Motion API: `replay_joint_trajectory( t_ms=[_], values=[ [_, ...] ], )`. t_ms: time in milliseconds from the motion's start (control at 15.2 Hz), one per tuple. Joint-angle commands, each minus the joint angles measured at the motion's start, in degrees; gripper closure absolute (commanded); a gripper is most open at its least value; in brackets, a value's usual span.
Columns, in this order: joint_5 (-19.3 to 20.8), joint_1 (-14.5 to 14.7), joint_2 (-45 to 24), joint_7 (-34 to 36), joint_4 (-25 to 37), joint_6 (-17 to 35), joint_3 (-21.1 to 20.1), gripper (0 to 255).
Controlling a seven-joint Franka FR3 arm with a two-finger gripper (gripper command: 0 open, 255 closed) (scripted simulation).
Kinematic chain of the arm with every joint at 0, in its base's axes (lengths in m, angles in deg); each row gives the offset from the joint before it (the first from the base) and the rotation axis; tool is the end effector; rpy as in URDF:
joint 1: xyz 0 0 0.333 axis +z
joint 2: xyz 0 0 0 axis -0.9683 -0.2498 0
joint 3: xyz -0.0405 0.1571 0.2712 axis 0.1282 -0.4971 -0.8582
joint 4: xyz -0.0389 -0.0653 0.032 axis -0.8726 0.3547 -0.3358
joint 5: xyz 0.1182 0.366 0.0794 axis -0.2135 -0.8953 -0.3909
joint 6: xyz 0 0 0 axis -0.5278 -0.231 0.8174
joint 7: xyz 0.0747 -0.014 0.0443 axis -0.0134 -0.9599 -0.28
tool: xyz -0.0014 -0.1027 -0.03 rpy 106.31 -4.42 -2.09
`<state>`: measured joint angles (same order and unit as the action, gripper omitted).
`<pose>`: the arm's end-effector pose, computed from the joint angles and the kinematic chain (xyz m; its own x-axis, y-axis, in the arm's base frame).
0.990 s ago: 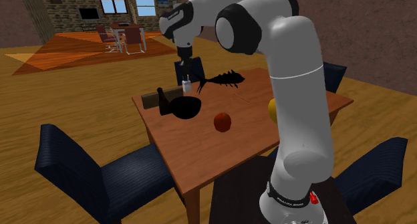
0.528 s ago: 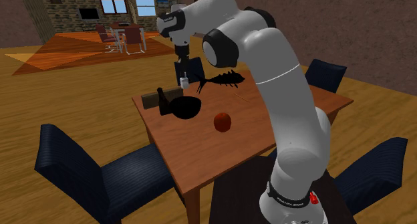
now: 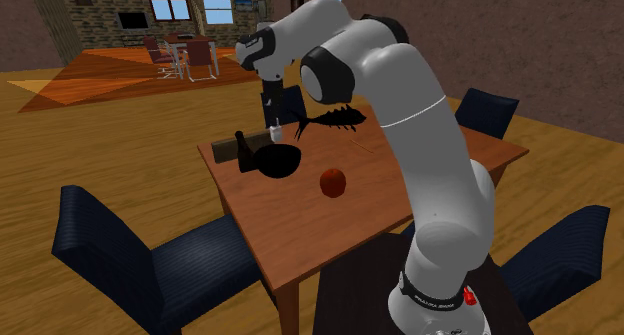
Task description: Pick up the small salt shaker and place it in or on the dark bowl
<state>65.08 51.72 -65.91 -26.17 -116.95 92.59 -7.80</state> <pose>0.4831 -0.5259 0.4196 0.9977 -0.0676 0.0087 -0.0677 -0.9976 0.0118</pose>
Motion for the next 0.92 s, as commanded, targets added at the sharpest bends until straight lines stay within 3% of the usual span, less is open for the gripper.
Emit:
replay_joint_trajectory(
  t_ms=[0, 594, 858],
  values=[
    [-0.2, 0.2, -0.1, -0.2, -1.3, 1.3, -0.1, 255],
    [-1.5, 0.3, -2.2, -1.2, -5.6, 7.4, -0.9, 255],
    [-1.5, 0.3, -2.2, -1.2, -5.6, 7.4, -0.9, 255]
  ],
)
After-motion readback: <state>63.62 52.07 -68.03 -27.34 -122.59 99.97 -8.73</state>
